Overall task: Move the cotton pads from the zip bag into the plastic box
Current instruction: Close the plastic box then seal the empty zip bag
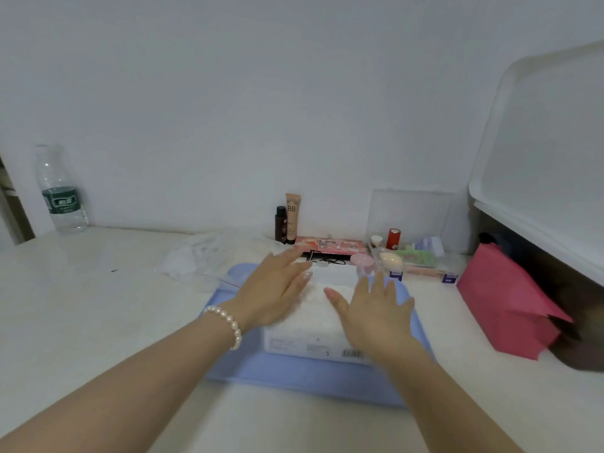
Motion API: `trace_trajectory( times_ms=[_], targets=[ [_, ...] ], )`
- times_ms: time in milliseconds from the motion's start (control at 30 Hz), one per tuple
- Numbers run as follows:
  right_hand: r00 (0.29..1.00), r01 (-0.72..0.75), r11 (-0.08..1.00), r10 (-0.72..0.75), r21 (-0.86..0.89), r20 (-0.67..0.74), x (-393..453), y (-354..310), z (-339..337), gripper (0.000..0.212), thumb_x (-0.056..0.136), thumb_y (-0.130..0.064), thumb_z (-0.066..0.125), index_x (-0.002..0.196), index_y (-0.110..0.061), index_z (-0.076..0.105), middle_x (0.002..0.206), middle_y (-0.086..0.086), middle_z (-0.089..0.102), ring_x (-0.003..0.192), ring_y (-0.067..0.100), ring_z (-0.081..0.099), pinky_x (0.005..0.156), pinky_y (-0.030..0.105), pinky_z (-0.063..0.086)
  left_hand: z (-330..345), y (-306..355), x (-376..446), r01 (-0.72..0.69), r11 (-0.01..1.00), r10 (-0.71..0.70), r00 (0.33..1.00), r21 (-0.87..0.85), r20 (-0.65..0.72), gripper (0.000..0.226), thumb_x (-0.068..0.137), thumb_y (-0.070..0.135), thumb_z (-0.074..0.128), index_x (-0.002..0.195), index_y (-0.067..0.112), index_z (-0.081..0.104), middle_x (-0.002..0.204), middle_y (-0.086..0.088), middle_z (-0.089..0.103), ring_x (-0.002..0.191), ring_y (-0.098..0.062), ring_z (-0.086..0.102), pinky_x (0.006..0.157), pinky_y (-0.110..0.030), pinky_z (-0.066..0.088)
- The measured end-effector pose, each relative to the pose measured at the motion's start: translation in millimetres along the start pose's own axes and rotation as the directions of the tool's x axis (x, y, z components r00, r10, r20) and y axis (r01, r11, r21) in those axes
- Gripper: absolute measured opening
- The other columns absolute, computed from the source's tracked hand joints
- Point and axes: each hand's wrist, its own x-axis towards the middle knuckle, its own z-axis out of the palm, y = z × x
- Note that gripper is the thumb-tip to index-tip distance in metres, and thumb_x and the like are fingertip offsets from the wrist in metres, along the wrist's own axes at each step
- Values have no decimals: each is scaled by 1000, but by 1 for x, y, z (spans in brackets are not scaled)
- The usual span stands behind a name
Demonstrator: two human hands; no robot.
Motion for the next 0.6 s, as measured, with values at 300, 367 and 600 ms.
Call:
trace_trajectory(
  times_ms=[300,367,600],
  targets=[
    [870,484,875,-477,-31,126,5,-9,14,69,85,-70,9,147,-40,-2,157,-8,-13,144,19,-16,115,50,-8,2,-35,-9,186,934,-251,949,306,191,49,99,49,17,146,39,22,159,6,-6,144,-25,-15,113,-57,-7],
    [873,475,879,-465,-39,147,6,-10,14,65,89,-67,12,147,-41,-2,157,-8,-11,144,19,-15,115,50,-8,-3,-40,-14,240,917,-323,917,319,236,51,98,53,19,147,39,20,159,5,-7,144,-26,-15,111,-60,-8],
    [939,297,712,-340,636,-58,9,-4,-9,47,90,-62,29,129,-37,39,128,-10,40,122,8,36,98,29,30,-13,-18,-11,199,953,-189,980,228,-63,81,77,53,1,111,13,63,116,-8,57,108,-28,46,90,-34,37]
  ],
)
